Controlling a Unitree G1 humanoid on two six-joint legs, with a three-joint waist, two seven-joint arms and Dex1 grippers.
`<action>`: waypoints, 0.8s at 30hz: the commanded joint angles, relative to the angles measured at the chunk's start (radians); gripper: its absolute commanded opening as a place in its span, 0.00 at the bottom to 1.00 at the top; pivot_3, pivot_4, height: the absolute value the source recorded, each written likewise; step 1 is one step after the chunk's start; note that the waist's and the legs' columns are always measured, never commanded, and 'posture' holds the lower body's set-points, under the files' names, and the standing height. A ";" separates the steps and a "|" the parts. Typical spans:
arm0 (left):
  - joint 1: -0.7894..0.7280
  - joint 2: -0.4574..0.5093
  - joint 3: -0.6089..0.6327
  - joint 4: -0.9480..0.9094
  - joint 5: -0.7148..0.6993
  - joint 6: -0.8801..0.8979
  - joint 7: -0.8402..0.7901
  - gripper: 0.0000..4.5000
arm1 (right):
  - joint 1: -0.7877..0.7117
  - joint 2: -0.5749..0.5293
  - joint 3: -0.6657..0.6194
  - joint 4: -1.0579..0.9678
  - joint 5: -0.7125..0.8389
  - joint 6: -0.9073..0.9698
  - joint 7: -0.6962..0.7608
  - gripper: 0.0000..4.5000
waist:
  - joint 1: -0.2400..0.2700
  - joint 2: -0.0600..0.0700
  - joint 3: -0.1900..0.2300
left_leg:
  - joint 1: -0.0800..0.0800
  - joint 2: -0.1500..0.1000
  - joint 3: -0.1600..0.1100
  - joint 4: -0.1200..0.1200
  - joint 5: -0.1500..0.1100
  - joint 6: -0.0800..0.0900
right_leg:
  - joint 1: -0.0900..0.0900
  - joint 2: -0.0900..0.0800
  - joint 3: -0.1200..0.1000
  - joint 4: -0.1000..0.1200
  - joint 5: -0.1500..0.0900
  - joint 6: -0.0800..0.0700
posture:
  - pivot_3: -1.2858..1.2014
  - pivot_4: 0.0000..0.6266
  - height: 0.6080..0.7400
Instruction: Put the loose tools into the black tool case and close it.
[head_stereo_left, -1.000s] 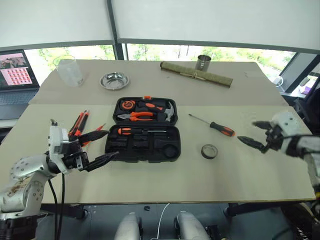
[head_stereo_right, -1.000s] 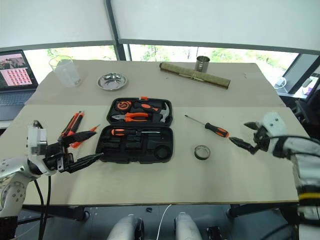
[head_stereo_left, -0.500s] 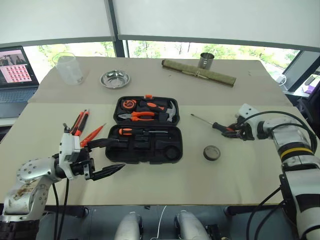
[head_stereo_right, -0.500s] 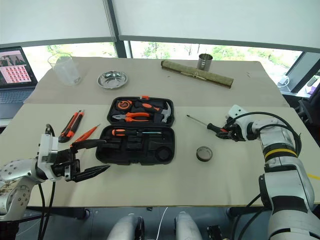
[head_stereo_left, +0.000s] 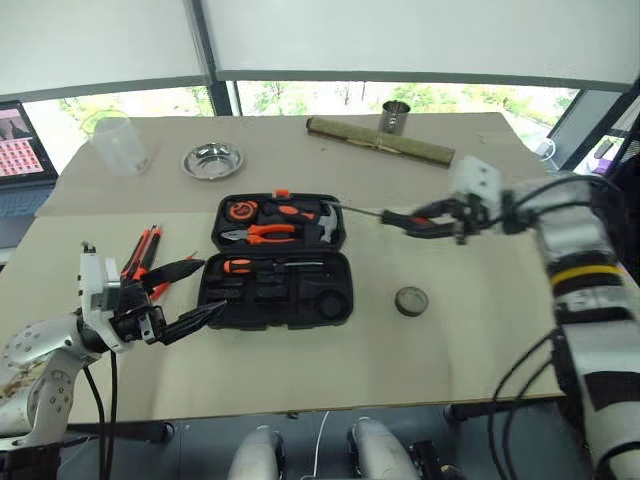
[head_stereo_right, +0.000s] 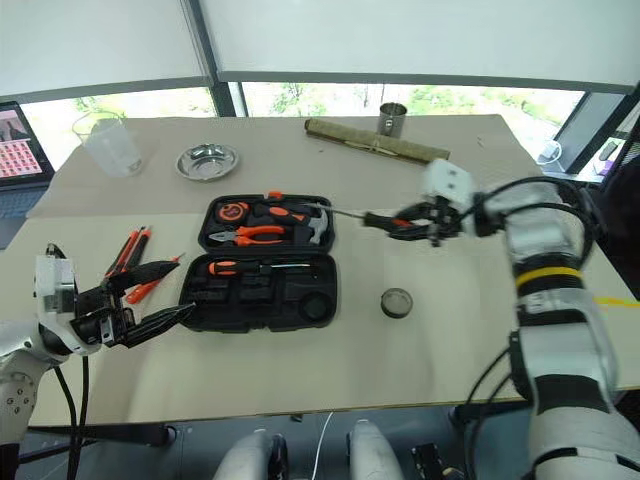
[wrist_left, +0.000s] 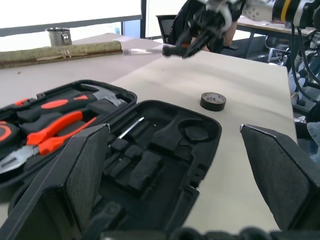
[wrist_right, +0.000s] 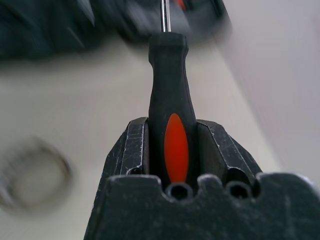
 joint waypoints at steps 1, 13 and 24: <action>0.058 -0.017 0.051 0.033 0.027 -0.050 0.019 1.00 | -0.005 0.107 0.117 -0.185 -0.055 0.147 -0.036 0.23 | 0.002 0.000 0.000 | 0.000 0.001 0.000 0.000 0.000 0.000 | -0.001 0.000 0.000 0.001 0.000 0.000 | 0.52 0.24 1.00; 0.173 -0.028 0.081 -0.020 0.064 -0.120 0.041 1.00 | -0.043 0.261 0.296 -0.121 -0.255 0.248 -0.181 0.23 | 0.050 -0.001 0.000 | -0.013 -0.003 0.004 0.005 0.002 -0.003 | -0.015 -0.006 -0.003 0.008 0.000 0.000 | 0.52 0.24 1.00; 0.224 -0.051 0.069 -0.064 0.069 -0.130 0.060 1.00 | -0.045 0.227 0.284 -0.116 -0.261 0.323 -0.144 0.23 | 0.043 -0.001 0.000 | -0.012 -0.003 0.007 0.005 0.002 -0.003 | -0.015 -0.004 -0.003 0.008 0.000 -0.001 | 0.52 0.24 1.00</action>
